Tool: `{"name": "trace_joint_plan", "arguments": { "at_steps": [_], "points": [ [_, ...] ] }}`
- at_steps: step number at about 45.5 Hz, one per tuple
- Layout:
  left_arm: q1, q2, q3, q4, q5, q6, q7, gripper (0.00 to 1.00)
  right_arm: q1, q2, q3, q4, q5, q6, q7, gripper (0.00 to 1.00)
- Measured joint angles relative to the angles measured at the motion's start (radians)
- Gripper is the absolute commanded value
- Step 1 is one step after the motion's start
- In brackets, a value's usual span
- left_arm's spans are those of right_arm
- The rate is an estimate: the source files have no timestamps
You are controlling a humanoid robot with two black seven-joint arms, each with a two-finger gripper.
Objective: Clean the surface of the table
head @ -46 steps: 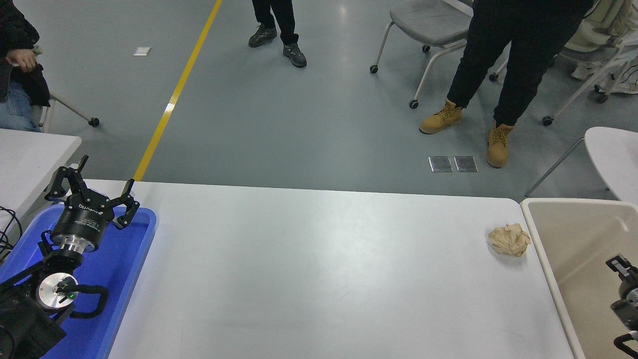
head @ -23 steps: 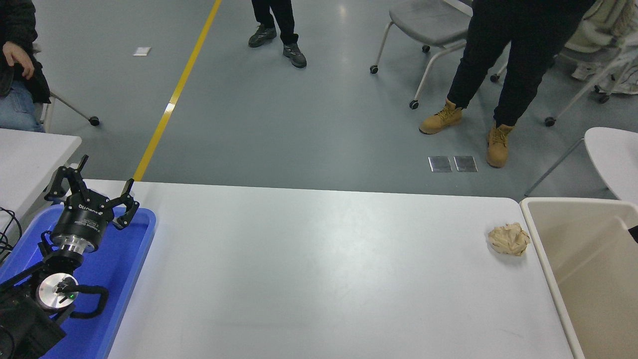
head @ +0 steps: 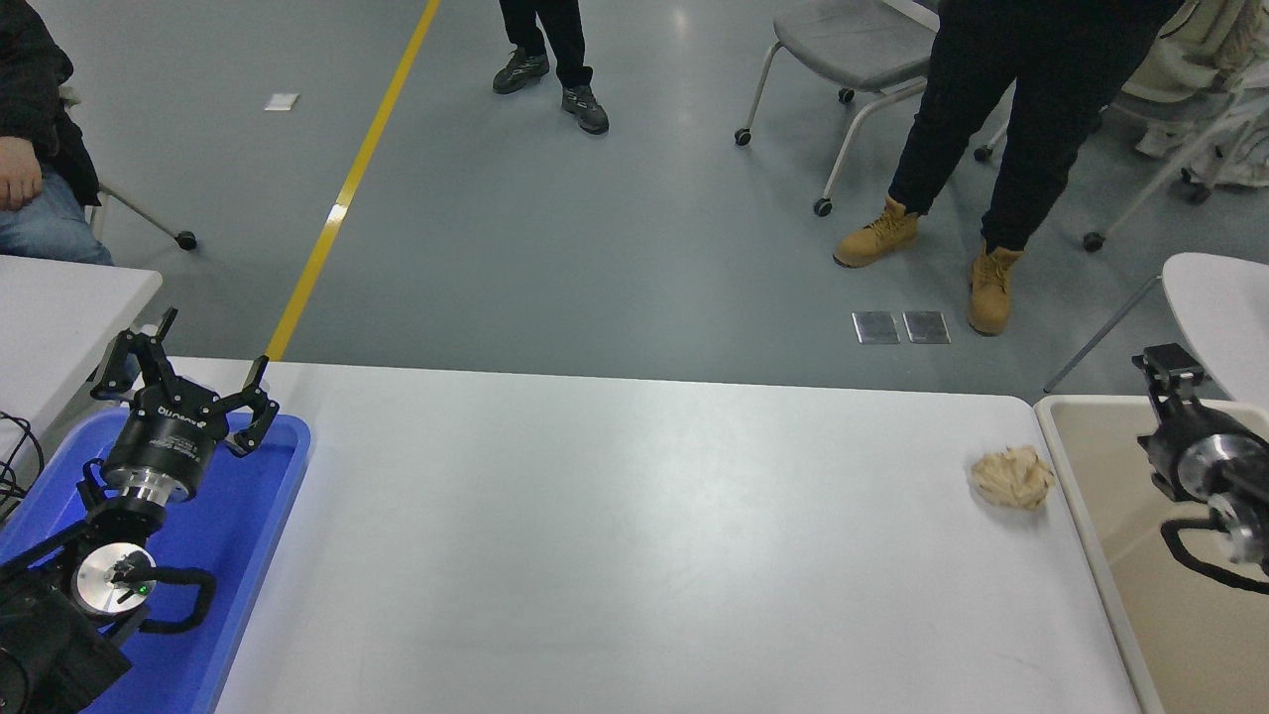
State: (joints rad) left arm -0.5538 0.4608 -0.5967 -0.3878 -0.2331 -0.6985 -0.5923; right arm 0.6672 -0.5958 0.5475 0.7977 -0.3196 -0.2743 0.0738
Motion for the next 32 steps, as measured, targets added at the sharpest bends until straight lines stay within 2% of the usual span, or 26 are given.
{"name": "trace_joint_plan", "arguments": {
  "at_steps": [14, 32],
  "points": [
    [0.0, 0.0, 0.0, 0.0, 0.0, 0.0, 0.0, 1.0, -0.014, 0.158, 0.161, 0.036, 0.069, -0.014, 0.012, 1.0],
    [0.0, 0.0, 0.0, 0.0, 0.0, -0.001, 0.0, 1.0, -0.028, 0.338, 0.233, 0.043, 0.085, -0.017, 0.059, 1.0]
  ]
}}
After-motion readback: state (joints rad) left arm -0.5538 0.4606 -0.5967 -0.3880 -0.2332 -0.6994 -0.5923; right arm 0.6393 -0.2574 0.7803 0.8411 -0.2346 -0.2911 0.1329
